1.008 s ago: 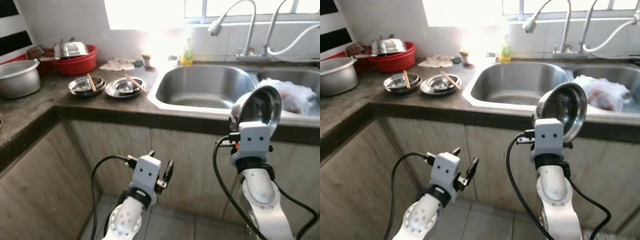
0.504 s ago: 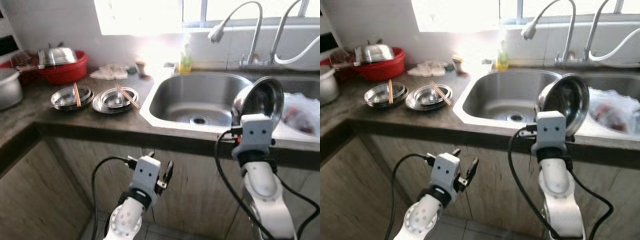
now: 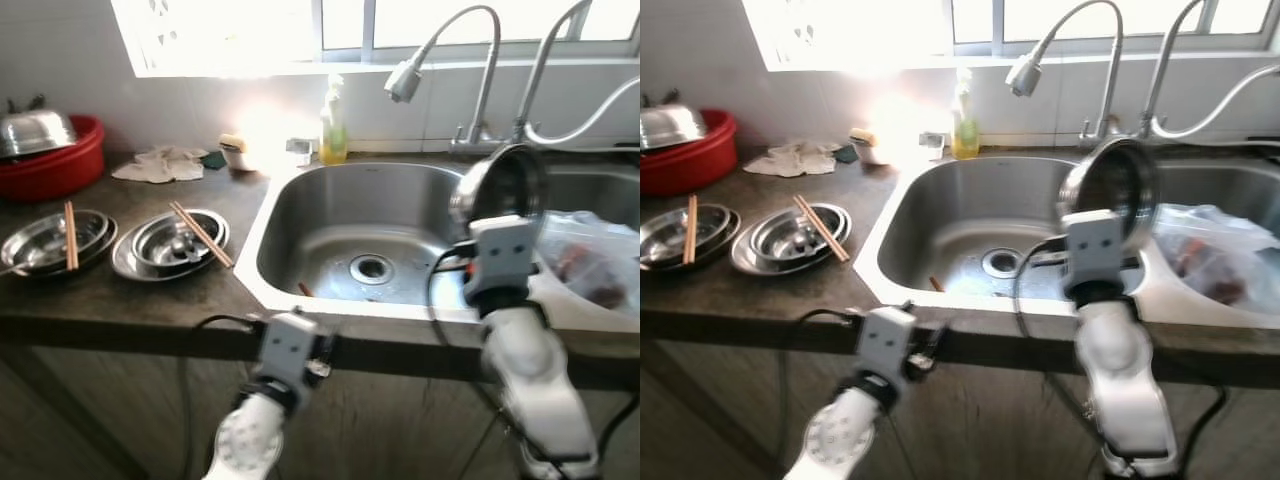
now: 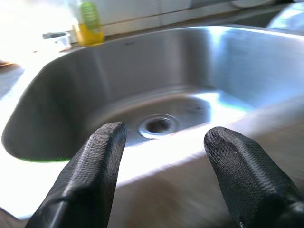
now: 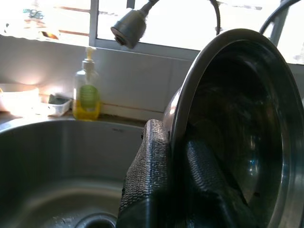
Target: Kitchen organization
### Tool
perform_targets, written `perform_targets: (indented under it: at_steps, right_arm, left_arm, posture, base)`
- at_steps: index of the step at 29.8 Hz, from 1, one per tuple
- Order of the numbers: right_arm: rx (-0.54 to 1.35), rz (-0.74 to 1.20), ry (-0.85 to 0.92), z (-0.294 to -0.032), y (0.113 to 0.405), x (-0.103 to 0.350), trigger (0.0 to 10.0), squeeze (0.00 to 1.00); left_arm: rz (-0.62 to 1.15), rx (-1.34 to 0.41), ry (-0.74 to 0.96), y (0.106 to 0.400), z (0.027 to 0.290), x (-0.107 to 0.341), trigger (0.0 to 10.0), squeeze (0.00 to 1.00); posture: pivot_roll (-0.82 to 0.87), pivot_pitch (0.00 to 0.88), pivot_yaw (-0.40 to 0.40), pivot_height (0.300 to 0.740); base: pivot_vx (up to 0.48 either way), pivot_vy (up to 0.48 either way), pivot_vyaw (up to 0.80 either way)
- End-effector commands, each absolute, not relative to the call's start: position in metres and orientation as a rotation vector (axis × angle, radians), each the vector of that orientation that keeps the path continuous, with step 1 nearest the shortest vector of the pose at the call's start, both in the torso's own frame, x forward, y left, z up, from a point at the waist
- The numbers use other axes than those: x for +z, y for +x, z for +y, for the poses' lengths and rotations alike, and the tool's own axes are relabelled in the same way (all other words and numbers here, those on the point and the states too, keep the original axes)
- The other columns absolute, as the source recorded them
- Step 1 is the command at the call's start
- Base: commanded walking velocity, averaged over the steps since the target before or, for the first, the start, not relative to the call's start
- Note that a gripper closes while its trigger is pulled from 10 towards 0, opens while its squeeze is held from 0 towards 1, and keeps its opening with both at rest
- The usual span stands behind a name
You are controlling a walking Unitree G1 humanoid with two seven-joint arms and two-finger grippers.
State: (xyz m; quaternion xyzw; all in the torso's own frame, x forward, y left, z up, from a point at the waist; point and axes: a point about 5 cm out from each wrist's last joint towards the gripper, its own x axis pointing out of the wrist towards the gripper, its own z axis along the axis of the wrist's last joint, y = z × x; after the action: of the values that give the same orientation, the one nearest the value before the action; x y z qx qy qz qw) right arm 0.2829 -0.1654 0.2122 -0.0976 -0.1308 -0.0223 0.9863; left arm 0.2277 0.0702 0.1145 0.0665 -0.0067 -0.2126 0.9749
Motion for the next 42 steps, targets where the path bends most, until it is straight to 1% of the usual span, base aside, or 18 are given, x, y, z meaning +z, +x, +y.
perform_targets:
  at_steps: [1,6,7,9,10,12,13,15,21,27,30,31,39,40,41,42]
  right_arm:
    - [0.006,-0.265,-0.2,-0.159,0.289,0.221,10.0,0.0]
    - [0.015,-0.26,-0.208,-0.161,0.292,0.223,10.0,0.0]
    - [0.026,-0.242,-0.223,-0.163,0.298,0.226,10.0,0.0]
    - [0.072,-0.185,-0.251,-0.169,0.321,0.237,10.0,0.0]
    - [0.094,-0.146,-0.278,-0.169,0.327,0.236,10.0,0.0]
    - [0.107,-0.118,-0.297,-0.17,0.33,0.234,10.0,0.0]
    - [0.13,-0.078,-0.32,-0.171,0.34,0.232,10.0,0.0]
    - [0.14,-0.062,-0.328,-0.171,0.343,0.231,10.0,0.0]
    - [0.299,0.146,-0.432,-0.165,0.365,0.212,10.0,0.0]
    - [0.357,0.246,-0.461,-0.165,0.371,0.199,10.0,0.0]
    - [0.41,0.293,-0.483,-0.163,0.372,0.191,10.0,0.0]
    - [0.448,0.339,-0.492,-0.162,0.374,0.184,10.0,0.0]
    - [0.539,0.441,-0.508,-0.155,0.366,0.162,10.0,0.0]
    - [0.539,0.448,-0.512,-0.156,0.366,0.16,10.0,0.84]
    - [0.54,0.448,-0.519,-0.156,0.366,0.159,10.0,1.0]
    - [0.539,0.448,-0.516,-0.157,0.366,0.159,10.0,1.0]
  left_arm:
    - [0.01,-0.401,0.147,0.229,0.079,0.11,10.0,0.0]
    - [0.009,-0.402,0.148,0.229,0.079,0.11,10.0,0.0]
    - [0.009,-0.405,0.148,0.228,0.078,0.11,10.0,0.0]
    - [0.009,-0.407,0.149,0.227,0.077,0.111,10.0,0.0]
    - [0.008,-0.407,0.148,0.227,0.077,0.111,10.0,0.0]
    - [0.008,-0.407,0.148,0.227,0.076,0.111,10.0,0.0]
    - [0.006,-0.408,0.148,0.226,0.076,0.112,10.0,0.0]
    - [0.005,-0.408,0.148,0.225,0.076,0.113,10.0,0.0]
    - [0.002,-0.407,0.147,0.218,0.075,0.116,10.0,0.0]
    - [0.003,-0.403,0.144,0.214,0.075,0.118,10.0,0.0]
    - [0.003,-0.399,0.14,0.211,0.075,0.12,10.0,0.0]
    - [0.005,-0.396,0.138,0.208,0.075,0.122,10.0,0.0]
    - [0.012,-0.394,0.135,0.203,0.074,0.124,10.0,0.0]
    - [0.014,-0.391,0.134,0.203,0.074,0.124,10.0,0.0]
    - [0.015,-0.391,0.134,0.203,0.074,0.125,10.0,0.0]
    - [0.016,-0.39,0.134,0.203,0.074,0.124,10.0,0.0]
  posture:
    - [0.08,0.0,-0.008,0.74]
    - [0.08,0.0,-0.009,0.74]
    - [0.08,0.0,-0.011,0.74]
    - [0.07,0.0,-0.015,0.74]
    - [0.08,0.0,-0.019,0.74]
    - [0.08,0.0,-0.019,0.74]
    - [0.08,0.004,-0.023,0.74]
    - [0.09,0.008,-0.026,0.74]
    - [0.1,0.049,-0.038,0.74]
    - [0.1,0.074,-0.047,0.74]
    - [0.11,0.094,-0.05,0.74]
    - [0.11,0.104,-0.052,0.74]
    - [0.11,0.12,-0.059,0.74]
    - [0.11,0.123,-0.06,0.74]
    - [0.11,0.123,-0.059,0.74]
    - [0.11,0.122,-0.059,0.74]
  base:
    - [0.0,0.0,0.0]
    - [0.0,0.0,0.0]
    - [0.0,0.0,0.0]
    - [0.0,0.0,0.0]
    - [0.0,0.0,0.0]
    - [0.0,0.0,0.0]
    - [0.0,0.0,0.0]
    - [0.0,0.0,0.0]
    - [0.0,0.0,0.0]
    - [0.0,0.0,0.0]
    - [0.0,0.0,0.0]
    - [0.0,0.0,0.0]
    - [0.0,0.0,0.0]
    - [0.0,0.0,0.0]
    - [0.0,0.0,0.0]
    - [0.0,0.0,0.0]
